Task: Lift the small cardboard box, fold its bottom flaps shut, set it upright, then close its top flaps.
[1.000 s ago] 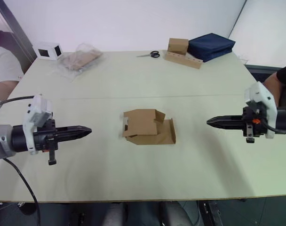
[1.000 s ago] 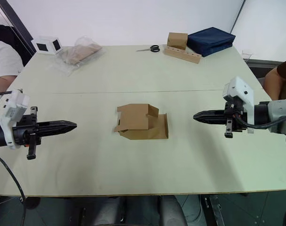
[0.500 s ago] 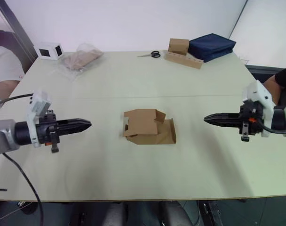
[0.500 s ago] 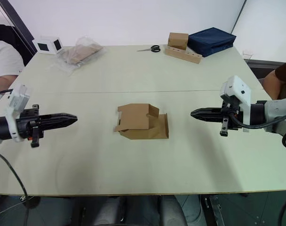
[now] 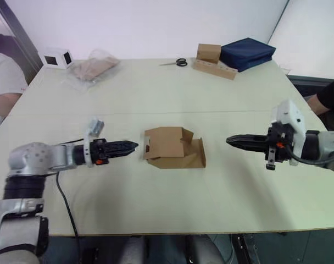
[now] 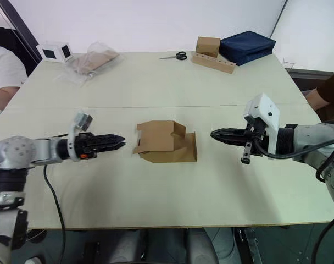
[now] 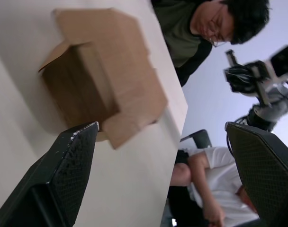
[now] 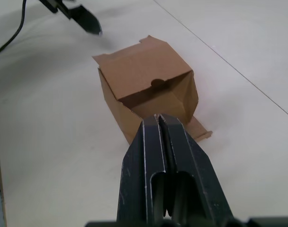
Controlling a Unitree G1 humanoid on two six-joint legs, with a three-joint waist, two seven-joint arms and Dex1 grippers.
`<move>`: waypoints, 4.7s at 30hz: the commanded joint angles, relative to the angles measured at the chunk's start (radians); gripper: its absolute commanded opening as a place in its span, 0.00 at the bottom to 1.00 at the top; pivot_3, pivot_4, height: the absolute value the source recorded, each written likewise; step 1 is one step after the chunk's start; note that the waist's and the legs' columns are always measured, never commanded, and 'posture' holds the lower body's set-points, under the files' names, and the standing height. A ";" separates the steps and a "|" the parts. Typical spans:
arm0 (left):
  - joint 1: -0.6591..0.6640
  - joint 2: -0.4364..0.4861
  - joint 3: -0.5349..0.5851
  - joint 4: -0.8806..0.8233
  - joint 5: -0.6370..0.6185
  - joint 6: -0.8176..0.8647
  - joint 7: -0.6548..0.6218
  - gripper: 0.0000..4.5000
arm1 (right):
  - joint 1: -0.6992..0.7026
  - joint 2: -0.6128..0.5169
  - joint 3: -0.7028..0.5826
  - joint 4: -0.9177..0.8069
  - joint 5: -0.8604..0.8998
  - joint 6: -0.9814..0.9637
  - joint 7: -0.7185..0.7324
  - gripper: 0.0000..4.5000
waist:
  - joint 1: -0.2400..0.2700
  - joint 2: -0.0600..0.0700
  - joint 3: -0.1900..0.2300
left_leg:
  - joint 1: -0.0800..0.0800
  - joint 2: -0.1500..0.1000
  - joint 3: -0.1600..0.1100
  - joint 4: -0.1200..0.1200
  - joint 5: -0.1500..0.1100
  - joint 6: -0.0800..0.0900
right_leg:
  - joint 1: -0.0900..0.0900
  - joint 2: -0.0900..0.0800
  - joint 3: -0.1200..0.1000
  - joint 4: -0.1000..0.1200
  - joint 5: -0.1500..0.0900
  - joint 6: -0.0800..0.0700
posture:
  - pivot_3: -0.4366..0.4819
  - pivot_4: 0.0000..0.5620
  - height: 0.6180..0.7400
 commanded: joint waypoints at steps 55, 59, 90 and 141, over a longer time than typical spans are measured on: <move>-0.269 -0.333 0.012 0.373 0.279 -0.068 -0.141 0.01 | 0.155 0.006 -0.151 -0.224 0.224 0.073 -0.271 0.00 | 0.001 0.000 0.000 | -0.002 -0.001 -0.001 0.003 0.000 0.000 | -0.001 0.000 0.000 0.003 0.000 0.000 | 0.48 0.27 1.00; -0.249 -0.310 0.038 0.309 0.255 -0.020 -0.132 0.01 | 0.152 0.009 -0.148 -0.223 0.233 0.072 -0.282 0.00 | -0.002 0.000 0.000 | -0.002 -0.001 -0.001 0.003 0.000 0.000 | -0.001 0.000 0.000 0.003 0.000 0.000 | 0.48 0.27 1.00; 0.171 -0.197 0.047 -0.531 0.108 -0.344 -0.074 0.01 | -0.111 0.373 0.139 -0.108 0.129 -0.041 -0.575 0.00 | -0.001 0.000 -0.002 | -0.002 0.000 -0.001 0.003 0.001 -0.002 | -0.002 0.000 0.000 0.004 0.000 0.000 | 0.48 0.27 1.00; 0.104 -0.178 0.080 -0.485 -0.045 -0.331 0.020 0.01 | -0.207 0.360 0.182 -0.077 -0.020 -0.021 -0.385 0.00 | -0.002 0.000 -0.002 | -0.002 0.000 -0.001 0.003 0.001 -0.001 | -0.003 0.000 0.000 0.004 0.000 0.000 | 0.48 0.27 1.00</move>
